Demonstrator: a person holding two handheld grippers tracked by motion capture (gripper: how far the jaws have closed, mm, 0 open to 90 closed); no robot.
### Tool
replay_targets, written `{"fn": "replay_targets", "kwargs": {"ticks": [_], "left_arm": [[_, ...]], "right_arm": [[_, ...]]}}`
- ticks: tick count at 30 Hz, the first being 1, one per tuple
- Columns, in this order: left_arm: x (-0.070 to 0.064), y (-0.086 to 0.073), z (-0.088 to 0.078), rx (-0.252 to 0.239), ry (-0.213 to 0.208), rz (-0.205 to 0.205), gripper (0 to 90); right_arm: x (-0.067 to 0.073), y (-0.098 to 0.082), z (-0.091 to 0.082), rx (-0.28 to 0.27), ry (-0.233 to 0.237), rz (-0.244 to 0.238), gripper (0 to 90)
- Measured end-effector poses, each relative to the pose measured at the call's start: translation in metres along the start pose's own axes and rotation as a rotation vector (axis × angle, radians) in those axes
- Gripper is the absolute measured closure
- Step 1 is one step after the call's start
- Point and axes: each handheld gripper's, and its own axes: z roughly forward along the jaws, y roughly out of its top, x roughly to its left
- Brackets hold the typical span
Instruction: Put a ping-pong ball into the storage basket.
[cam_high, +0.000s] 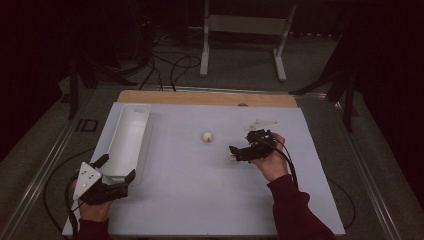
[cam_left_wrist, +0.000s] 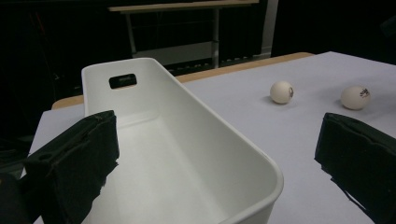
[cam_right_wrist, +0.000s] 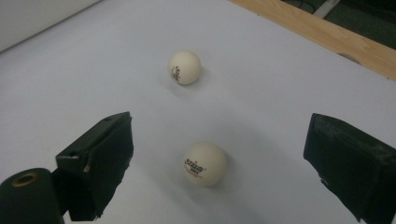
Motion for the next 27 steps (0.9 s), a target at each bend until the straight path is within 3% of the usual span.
{"fn": "replay_targets", "kwargs": {"ticks": [27], "left_arm": [[0.000,0.000,0.001,0.005,-0.004,0.001,0.5]], "right_arm": [[-0.003,-0.003,0.024,0.097,0.019,-0.022,7.9]]}}
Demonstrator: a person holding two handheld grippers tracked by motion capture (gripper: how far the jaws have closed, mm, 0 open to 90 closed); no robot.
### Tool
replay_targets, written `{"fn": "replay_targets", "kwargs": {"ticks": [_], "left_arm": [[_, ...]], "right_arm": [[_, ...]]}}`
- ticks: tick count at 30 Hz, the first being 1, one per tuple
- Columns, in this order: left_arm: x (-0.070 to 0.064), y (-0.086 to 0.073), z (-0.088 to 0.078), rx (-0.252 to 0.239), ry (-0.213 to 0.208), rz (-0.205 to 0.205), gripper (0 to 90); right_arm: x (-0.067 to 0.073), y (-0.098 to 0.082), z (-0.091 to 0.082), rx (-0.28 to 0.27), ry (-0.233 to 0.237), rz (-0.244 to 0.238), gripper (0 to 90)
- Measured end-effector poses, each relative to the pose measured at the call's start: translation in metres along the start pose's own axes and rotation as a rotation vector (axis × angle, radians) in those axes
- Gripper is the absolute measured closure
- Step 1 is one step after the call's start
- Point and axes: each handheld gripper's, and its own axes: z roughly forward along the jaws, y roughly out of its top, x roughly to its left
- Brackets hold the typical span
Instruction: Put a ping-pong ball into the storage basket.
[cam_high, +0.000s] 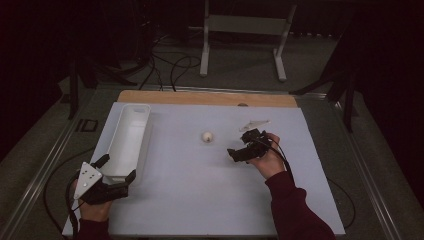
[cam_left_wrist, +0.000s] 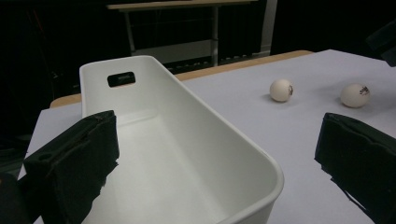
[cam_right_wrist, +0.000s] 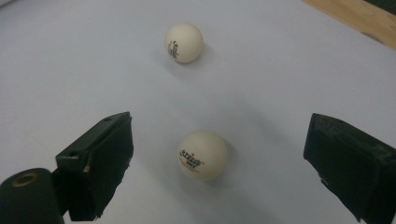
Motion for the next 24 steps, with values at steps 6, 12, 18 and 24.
{"fn": "replay_targets", "kwargs": {"ticks": [6,12,18,24], "left_arm": [[-0.001,0.000,0.000,0.005,-0.001,0.004,0.5],[-0.001,0.000,0.001,0.006,-0.004,0.005,0.6],[-0.001,0.000,0.001,0.009,-0.004,0.006,0.5],[-0.001,0.000,0.001,0.011,-0.004,0.007,0.5]], "right_arm": [[0.000,-0.001,0.004,0.016,0.003,-0.002,7.9],[-0.001,-0.001,0.008,0.030,0.005,-0.006,8.0],[0.000,-0.002,0.013,0.055,0.013,-0.013,8.0],[0.000,-0.003,0.017,0.066,0.020,-0.008,8.0]]}}
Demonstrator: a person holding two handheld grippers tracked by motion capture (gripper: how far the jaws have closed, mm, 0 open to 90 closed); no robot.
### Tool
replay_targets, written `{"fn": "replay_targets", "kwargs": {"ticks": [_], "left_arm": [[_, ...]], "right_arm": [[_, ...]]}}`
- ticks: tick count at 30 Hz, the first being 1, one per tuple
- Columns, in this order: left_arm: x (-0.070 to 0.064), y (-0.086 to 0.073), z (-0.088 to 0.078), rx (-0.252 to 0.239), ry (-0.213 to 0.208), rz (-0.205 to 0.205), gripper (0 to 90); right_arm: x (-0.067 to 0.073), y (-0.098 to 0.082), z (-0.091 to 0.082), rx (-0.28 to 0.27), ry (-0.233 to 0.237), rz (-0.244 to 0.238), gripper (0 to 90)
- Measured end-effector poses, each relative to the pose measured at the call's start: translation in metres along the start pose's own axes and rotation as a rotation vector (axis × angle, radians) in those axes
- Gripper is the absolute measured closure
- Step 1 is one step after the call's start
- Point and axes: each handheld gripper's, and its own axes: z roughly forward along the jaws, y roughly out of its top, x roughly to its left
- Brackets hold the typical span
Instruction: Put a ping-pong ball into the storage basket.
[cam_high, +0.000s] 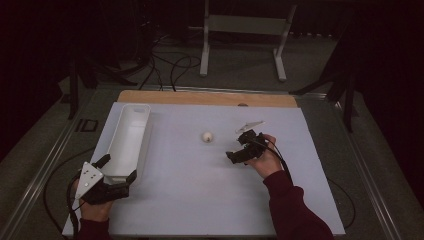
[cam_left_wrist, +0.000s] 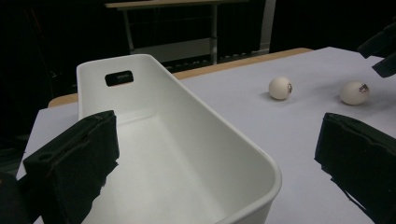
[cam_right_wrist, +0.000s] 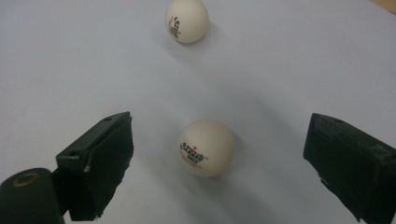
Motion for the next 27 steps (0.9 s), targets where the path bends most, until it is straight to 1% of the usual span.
{"fn": "replay_targets", "kwargs": {"ticks": [3,4,15,22,25,27], "left_arm": [[0.000,0.000,0.000,0.001,0.000,0.001,0.5],[0.000,0.000,0.000,0.001,0.000,0.001,0.6],[0.000,0.000,0.000,0.002,0.000,0.001,0.6],[0.000,0.000,0.001,0.002,0.000,0.001,0.5],[0.000,0.000,0.001,0.004,0.002,0.000,0.6],[0.000,0.000,0.001,0.003,0.002,0.000,0.6]], "right_arm": [[0.000,0.000,0.002,0.008,0.003,-0.002,8.3],[0.000,-0.001,0.004,0.017,0.005,0.006,8.4],[0.001,-0.002,0.013,0.048,0.019,0.002,9.4],[0.002,-0.003,0.017,0.070,0.015,0.001,12.8],[0.003,-0.003,0.019,0.079,0.018,-0.006,13.7],[0.004,-0.003,0.021,0.089,0.011,-0.019,14.3]]}}
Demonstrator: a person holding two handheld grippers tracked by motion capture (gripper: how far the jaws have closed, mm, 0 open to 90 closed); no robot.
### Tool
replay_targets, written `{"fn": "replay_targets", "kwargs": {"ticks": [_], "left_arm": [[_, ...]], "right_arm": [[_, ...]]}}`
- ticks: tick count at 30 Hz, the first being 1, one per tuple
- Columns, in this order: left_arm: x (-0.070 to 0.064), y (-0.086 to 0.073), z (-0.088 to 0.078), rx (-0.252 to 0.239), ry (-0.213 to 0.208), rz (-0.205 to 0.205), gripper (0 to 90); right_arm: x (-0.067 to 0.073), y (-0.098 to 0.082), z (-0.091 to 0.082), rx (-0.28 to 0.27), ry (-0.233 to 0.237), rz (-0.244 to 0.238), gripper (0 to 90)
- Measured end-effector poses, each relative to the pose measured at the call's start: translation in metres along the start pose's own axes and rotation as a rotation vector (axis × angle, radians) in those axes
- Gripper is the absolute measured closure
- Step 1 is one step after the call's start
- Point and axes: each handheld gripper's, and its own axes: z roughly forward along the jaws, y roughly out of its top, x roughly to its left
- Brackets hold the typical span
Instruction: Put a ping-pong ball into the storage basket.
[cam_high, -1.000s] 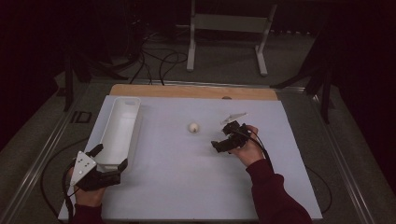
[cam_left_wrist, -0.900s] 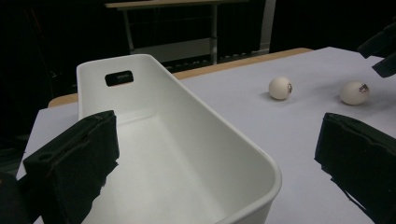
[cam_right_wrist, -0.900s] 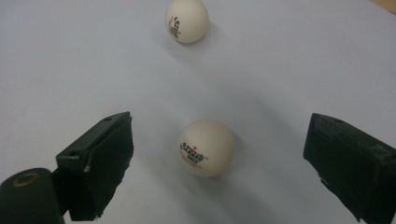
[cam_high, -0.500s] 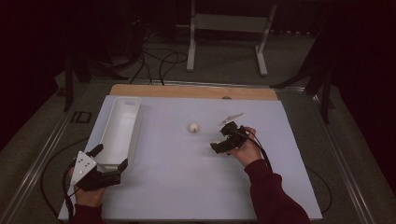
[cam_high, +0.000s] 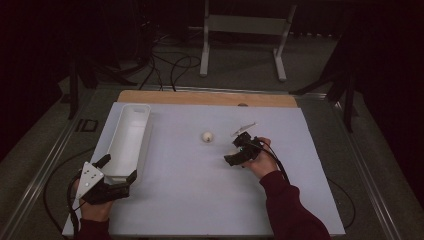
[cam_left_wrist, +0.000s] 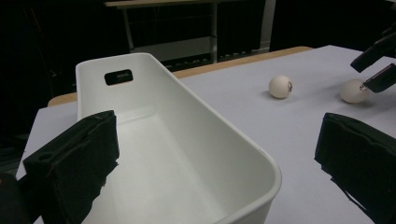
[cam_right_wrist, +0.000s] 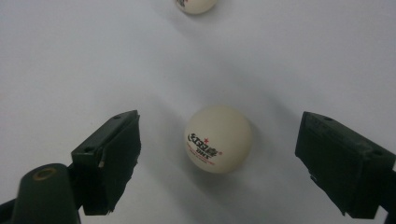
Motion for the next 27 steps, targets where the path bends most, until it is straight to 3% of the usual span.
{"fn": "replay_targets", "kwargs": {"ticks": [9,27], "left_arm": [[0.000,0.000,0.000,0.000,-0.001,0.000,0.5],[0.000,0.000,0.000,0.002,-0.002,0.003,0.5]], "right_arm": [[0.003,0.000,0.005,0.031,-0.018,-0.015,19.3],[0.004,0.000,0.014,0.063,-0.019,-0.018,38.1]]}}
